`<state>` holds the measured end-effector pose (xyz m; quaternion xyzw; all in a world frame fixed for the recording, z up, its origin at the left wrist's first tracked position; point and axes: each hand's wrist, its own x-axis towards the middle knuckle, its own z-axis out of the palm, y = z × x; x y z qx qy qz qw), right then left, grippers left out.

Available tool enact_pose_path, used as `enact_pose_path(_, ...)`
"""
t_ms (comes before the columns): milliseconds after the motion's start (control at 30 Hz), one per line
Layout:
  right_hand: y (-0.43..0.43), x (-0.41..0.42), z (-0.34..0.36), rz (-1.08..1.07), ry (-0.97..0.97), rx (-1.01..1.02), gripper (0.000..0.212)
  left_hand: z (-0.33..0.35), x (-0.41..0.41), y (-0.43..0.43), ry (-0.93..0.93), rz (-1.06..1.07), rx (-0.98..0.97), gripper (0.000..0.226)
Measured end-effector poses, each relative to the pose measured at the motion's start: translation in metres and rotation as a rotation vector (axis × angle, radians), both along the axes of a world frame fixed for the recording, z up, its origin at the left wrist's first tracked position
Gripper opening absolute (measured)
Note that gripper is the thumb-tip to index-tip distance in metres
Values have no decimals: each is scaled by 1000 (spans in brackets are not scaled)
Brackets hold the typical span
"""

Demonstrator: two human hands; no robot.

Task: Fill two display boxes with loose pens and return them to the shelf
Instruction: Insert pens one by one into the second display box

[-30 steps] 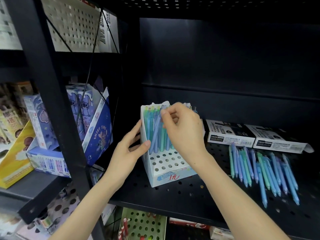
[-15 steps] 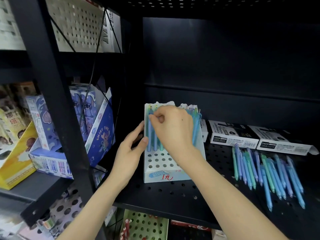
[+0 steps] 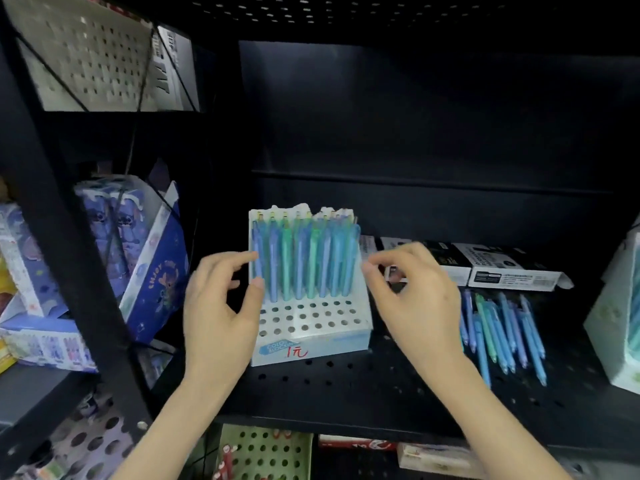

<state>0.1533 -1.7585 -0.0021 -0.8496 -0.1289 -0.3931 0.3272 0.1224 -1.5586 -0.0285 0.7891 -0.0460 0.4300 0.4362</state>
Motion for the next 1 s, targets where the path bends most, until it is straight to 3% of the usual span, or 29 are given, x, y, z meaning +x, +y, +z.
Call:
enact_pose_path(100,-73,-5,-25,-217,169,16,17,10,-13,-38,-32,-108,96,15)
enact_pose_path(200,-135,-10,-40,-364,395,-30,32,9,-13,-87,56,-298,154,15)
enact_pose_path(333,-173,-12,-46,-371,539,-57,44,3,8,-141,273,-438,144,23)
enact_pose_path(467,-184,2,-45,-389,679,-100,56,-4,46,-170,512,-381,187,21)
enact_pose_path(633,-183,20,-42,-378,743,-109,61,-13,80,-188,782,-253,485,54)
enact_pose_path(733,-183,21,-45,-303,739,-14,56,-7,89,-200,892,-312,411,61)
enact_pose_path(833,-187,16,-44,-251,759,107,61,-3,99,-207,960,-285,374,29)
enact_pose_path(867,-189,16,-45,-232,756,141,65,-2,103,-208,995,-272,354,30)
enact_pose_path(1000,-191,19,-47,-192,760,198,64,5,112,-212,1106,-277,312,68)
